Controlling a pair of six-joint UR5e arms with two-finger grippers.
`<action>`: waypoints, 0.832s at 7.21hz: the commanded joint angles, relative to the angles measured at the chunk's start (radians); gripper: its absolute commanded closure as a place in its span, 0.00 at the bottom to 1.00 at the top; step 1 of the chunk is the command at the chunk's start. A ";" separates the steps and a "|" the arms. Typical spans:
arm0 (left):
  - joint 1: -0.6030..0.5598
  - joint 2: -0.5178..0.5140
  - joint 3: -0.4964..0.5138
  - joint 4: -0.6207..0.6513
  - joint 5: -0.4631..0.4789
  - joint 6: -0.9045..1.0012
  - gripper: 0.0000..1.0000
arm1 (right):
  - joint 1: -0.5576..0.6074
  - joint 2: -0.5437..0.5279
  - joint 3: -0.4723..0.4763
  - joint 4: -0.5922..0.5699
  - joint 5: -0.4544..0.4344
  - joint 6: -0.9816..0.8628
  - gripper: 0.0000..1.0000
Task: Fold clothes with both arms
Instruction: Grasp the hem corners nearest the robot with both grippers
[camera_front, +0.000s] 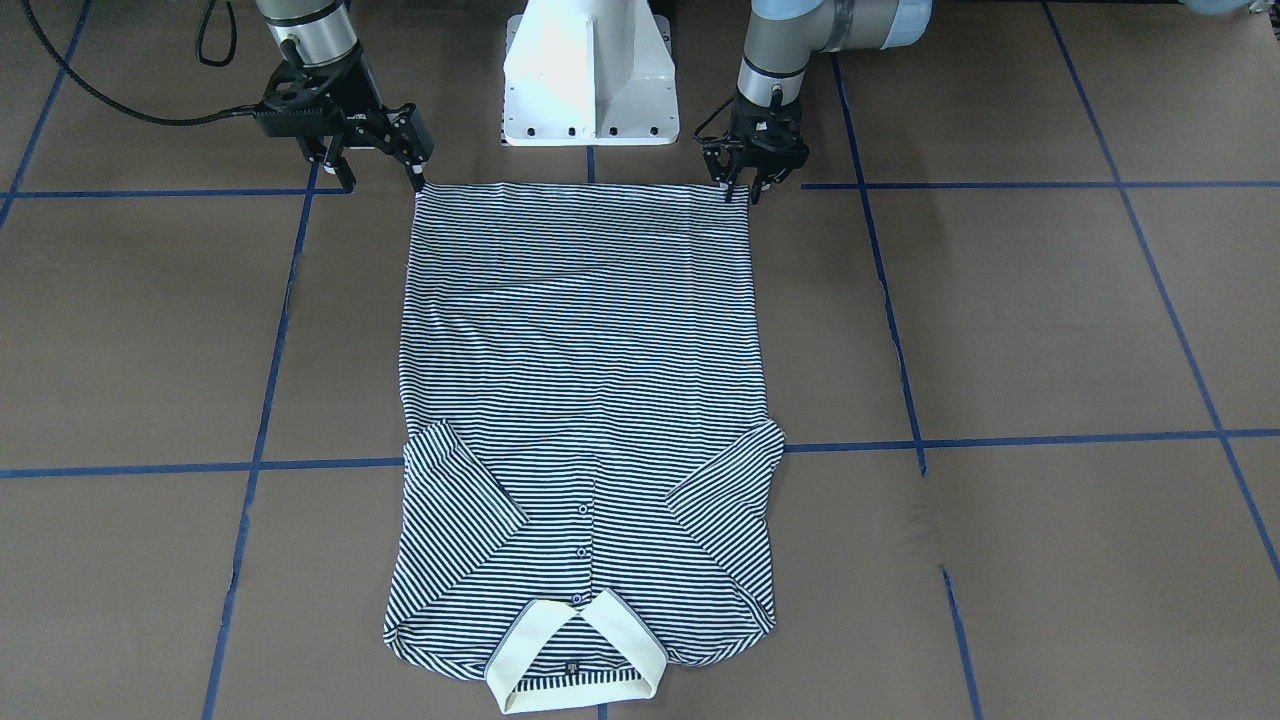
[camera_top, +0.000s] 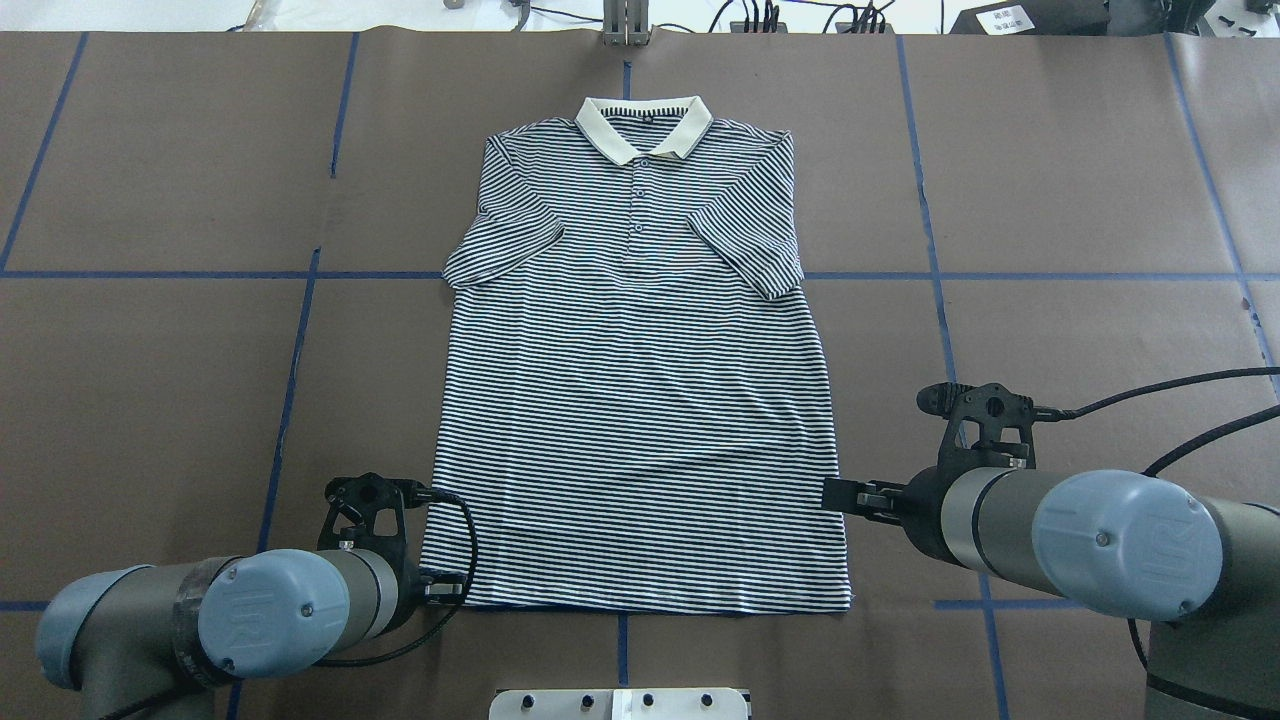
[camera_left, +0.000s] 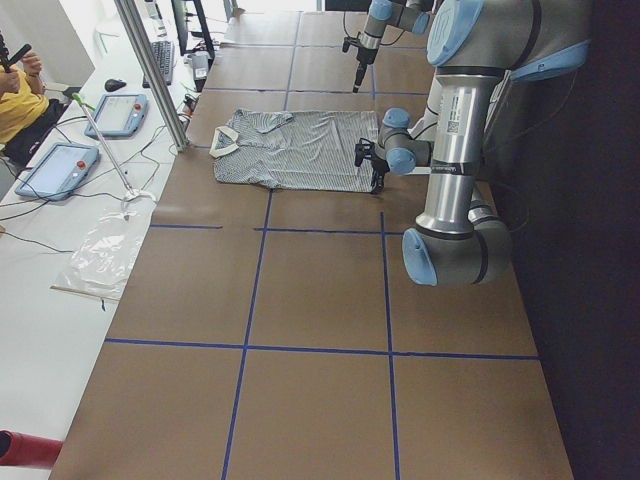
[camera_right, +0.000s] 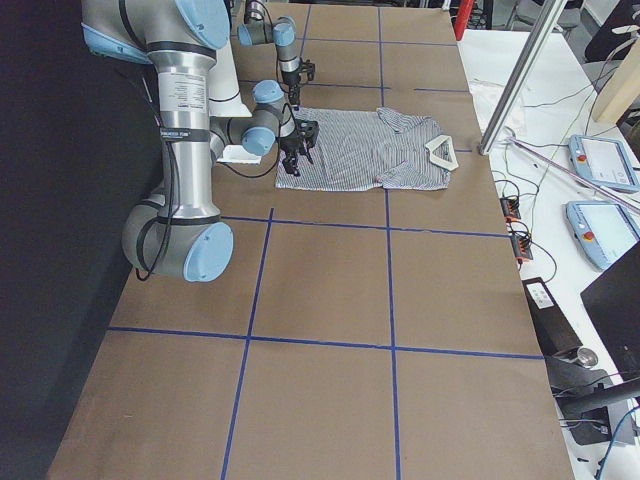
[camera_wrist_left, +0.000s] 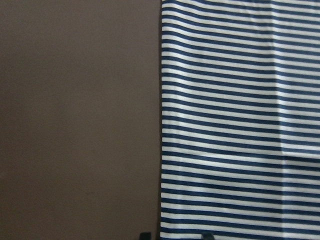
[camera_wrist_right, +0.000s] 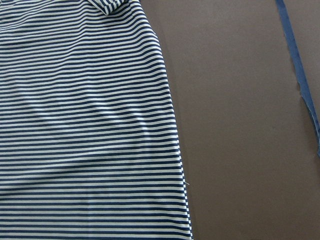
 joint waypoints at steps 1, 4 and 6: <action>0.007 0.000 0.000 0.000 -0.002 -0.002 0.83 | -0.002 -0.001 0.000 0.000 0.000 0.000 0.05; 0.007 -0.002 -0.007 0.000 0.002 -0.001 1.00 | -0.006 -0.001 0.000 0.000 -0.003 0.006 0.08; 0.009 -0.014 -0.007 0.000 0.000 -0.001 1.00 | -0.102 0.024 -0.001 0.000 -0.133 0.134 0.31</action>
